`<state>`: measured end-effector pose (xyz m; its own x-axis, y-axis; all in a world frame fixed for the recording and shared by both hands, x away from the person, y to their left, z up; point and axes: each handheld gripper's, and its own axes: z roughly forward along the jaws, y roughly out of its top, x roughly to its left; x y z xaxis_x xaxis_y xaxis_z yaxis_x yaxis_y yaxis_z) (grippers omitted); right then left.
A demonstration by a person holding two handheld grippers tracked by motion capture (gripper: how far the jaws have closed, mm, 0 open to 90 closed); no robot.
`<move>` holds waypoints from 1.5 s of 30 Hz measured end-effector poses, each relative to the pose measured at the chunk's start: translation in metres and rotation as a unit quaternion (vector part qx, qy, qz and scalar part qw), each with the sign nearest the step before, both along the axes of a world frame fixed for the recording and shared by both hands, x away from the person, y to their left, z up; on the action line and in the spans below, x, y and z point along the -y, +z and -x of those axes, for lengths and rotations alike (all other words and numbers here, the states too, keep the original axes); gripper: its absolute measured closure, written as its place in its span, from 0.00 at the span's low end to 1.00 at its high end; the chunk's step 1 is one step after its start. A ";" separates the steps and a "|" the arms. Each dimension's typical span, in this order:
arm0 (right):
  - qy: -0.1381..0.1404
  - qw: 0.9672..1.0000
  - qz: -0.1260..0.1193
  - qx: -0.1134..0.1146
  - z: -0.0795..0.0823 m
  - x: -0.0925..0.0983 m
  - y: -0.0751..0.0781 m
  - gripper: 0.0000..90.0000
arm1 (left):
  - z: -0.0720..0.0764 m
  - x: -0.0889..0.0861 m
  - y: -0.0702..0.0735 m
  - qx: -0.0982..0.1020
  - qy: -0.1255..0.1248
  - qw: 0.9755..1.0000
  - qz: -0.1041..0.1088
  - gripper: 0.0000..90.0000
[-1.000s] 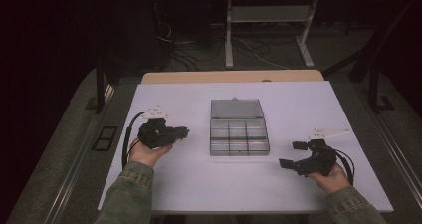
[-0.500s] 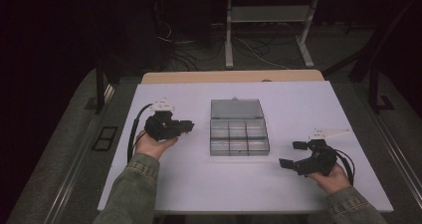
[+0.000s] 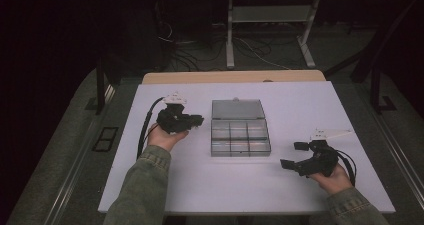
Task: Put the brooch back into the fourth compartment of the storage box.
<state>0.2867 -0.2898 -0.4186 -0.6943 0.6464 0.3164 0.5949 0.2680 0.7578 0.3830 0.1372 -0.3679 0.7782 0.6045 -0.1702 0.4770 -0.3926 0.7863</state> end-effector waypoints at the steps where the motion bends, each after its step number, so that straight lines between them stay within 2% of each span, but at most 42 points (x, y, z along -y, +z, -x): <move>1: 0.000 1.000 0.000 -0.001 0.000 0.000 0.000 0.01 | -0.002 0.002 -0.001 0.000 -0.001 1.000 -0.002 0.90; 9: 0.000 1.000 -0.001 -0.001 0.000 0.000 0.000 0.01 | -0.011 0.017 -0.005 -0.005 -0.002 1.000 0.010 0.90; 16: 0.001 1.000 0.000 -0.001 0.000 0.000 0.000 0.01 | -0.016 0.029 -0.015 -0.013 -0.001 1.000 0.016 0.90; 34: 0.002 1.000 -0.001 -0.003 0.000 0.000 -0.001 0.01 | -0.022 0.046 -0.033 -0.015 0.007 0.999 0.029 0.89; 45: 0.005 1.000 0.001 -0.002 0.000 -0.001 -0.002 0.01 | -0.025 0.054 -0.053 -0.035 0.011 0.999 0.035 0.89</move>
<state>0.2869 -0.2890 -0.4206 -0.7001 0.6394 0.3178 0.5947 0.2757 0.7552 0.4075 0.0835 -0.4210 0.7502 0.6055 -0.2656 0.5388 -0.3272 0.7763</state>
